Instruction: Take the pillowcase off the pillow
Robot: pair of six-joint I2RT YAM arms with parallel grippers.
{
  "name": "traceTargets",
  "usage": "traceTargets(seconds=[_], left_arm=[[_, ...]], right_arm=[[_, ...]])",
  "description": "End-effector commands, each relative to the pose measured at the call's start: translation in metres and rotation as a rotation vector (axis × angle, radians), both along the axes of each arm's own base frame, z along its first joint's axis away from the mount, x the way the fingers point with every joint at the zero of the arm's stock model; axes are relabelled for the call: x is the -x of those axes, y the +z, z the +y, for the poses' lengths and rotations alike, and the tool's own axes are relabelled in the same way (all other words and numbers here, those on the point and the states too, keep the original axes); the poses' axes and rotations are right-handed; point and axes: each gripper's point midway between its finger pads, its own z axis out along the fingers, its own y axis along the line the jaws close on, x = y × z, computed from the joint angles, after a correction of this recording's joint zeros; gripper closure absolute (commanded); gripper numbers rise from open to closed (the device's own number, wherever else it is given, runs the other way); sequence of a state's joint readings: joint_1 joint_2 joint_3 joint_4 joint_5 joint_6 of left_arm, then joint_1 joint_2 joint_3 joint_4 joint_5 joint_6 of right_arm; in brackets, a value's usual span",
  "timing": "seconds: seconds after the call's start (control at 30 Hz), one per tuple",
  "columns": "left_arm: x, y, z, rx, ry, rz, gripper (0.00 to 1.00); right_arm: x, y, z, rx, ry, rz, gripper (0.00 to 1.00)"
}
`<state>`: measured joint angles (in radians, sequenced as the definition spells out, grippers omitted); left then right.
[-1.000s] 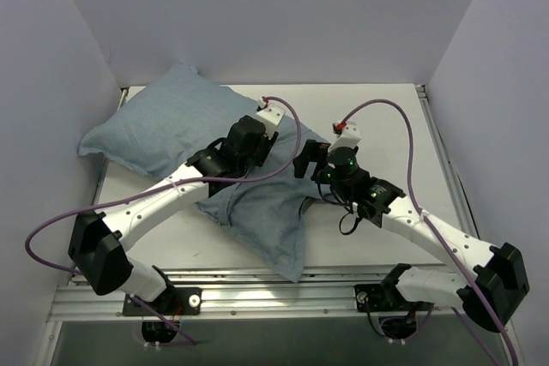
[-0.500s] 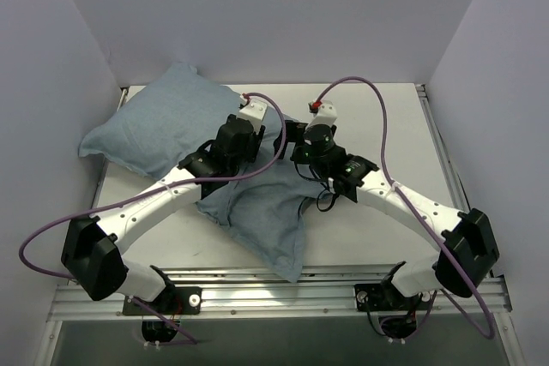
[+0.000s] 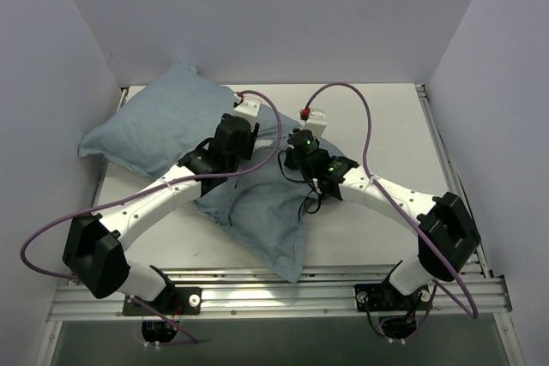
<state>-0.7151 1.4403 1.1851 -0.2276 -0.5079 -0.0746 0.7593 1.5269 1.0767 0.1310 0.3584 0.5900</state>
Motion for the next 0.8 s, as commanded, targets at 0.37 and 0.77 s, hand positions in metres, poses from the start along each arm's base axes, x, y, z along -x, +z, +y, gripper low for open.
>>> traceTargets(seconds=[0.37,0.77], left_arm=[[-0.018,-0.038,0.033,-0.101,0.209,0.077,0.48],[-0.010,-0.031,0.013,-0.076,0.114,0.066,0.48]], right_arm=[[0.091,-0.081,-0.133,0.090,-0.317,0.238,1.00],[0.067,-0.027,-0.120,-0.080,-0.225,0.187,0.82]])
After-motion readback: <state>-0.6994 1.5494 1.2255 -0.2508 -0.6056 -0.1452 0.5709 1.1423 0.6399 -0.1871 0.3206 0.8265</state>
